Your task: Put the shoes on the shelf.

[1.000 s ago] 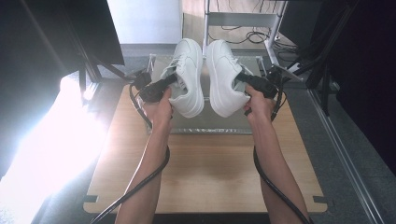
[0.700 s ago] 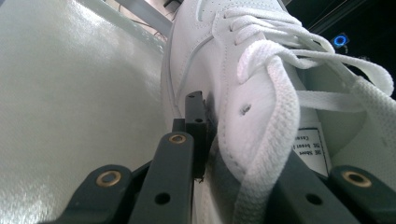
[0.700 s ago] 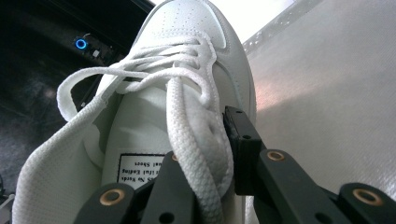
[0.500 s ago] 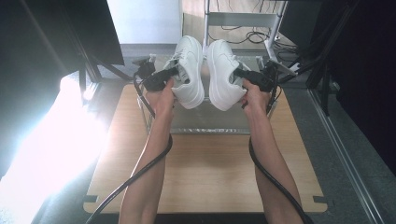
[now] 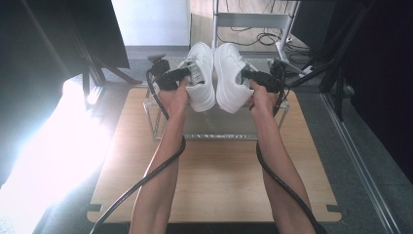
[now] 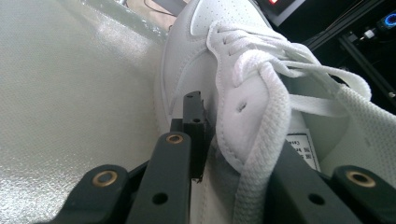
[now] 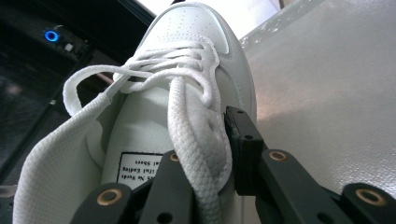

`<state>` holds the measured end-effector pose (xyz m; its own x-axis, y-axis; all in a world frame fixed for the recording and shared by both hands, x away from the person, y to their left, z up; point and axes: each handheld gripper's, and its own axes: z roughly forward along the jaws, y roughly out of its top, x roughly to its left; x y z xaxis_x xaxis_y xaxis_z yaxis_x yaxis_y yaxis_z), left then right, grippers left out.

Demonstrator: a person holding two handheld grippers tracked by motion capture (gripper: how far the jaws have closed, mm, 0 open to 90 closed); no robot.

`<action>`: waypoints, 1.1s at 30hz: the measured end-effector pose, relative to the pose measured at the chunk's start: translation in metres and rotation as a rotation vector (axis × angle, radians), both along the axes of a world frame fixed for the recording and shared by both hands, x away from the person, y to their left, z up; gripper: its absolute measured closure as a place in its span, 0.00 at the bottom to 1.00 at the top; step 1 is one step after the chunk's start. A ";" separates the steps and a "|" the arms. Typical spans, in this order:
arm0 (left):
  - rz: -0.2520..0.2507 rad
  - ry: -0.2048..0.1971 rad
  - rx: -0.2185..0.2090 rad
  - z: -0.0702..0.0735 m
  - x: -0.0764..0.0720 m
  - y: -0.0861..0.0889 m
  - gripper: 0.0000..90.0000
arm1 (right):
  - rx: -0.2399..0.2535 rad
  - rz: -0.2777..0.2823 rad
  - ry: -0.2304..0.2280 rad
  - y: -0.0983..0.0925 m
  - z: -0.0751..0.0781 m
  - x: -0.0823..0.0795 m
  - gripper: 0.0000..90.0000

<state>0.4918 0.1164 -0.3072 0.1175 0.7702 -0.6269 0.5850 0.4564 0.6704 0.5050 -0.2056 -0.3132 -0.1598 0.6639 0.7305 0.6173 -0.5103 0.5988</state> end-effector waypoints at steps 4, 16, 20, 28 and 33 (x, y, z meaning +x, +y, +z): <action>0.016 -0.008 0.017 0.002 -0.001 0.001 0.90 | -0.034 -0.011 0.003 0.000 0.004 0.001 0.89; 0.017 -0.007 0.000 0.000 -0.001 0.000 0.84 | -0.060 -0.034 -0.002 0.011 0.007 0.001 0.80; -0.010 -0.004 -0.026 -0.001 0.002 -0.002 0.72 | -0.051 -0.012 -0.009 0.018 0.007 0.002 0.68; -0.075 -0.036 -0.044 0.002 0.003 -0.004 0.53 | 0.007 0.057 -0.030 0.026 0.008 0.004 0.44; -0.104 -0.043 -0.057 0.004 0.001 -0.003 0.43 | 0.030 0.082 -0.032 0.021 0.008 0.004 0.41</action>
<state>0.4932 0.1130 -0.3032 0.2232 0.7154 -0.6621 0.6024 0.4327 0.6707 0.5092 -0.1850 -0.3049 -0.2360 0.6253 0.7439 0.6386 -0.4772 0.6037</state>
